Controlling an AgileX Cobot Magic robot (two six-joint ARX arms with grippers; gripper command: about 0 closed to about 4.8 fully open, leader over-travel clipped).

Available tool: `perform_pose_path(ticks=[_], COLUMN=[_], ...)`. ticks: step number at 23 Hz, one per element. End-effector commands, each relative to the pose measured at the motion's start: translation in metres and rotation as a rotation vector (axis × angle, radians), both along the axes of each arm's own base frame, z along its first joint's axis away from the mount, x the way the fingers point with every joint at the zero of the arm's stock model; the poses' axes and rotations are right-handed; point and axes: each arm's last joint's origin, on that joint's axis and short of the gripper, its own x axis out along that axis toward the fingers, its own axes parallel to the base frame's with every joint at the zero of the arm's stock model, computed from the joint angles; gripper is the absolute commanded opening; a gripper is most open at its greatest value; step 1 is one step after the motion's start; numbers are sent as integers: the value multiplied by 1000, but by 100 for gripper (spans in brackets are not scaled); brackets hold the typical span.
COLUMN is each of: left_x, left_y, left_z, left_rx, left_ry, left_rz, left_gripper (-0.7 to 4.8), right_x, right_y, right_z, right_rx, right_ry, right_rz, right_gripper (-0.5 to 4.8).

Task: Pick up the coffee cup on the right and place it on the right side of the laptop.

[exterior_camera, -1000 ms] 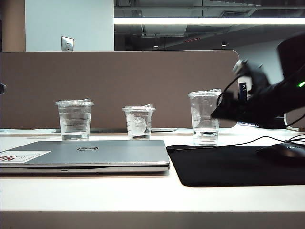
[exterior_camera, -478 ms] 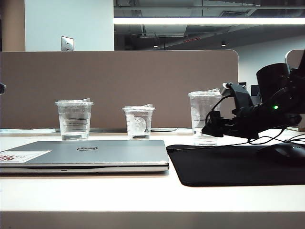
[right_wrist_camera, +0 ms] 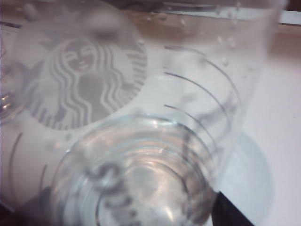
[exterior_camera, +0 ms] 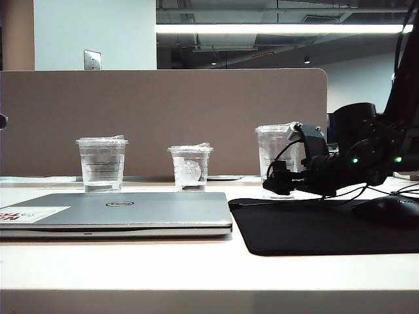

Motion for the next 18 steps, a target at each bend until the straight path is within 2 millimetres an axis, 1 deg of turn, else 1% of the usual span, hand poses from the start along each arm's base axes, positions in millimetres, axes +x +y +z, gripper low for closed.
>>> perform_pose_path(ticks=[1,10,18], left_x=[0,0,0], left_y=[0,0,0], left_z=[2,2,2], left_rx=[-6,-6,-6], left_ry=[-15,-15,-15], left_rz=[3,3,3], left_gripper=[-5,-5,-5], right_x=[4,6,6], right_y=[4,5,5], right_z=[4,12,6], right_rx=[-2,34,37], right_ry=[-48,-115,-90], right_rz=[-19,-41,-42], right_gripper=[479,479,479])
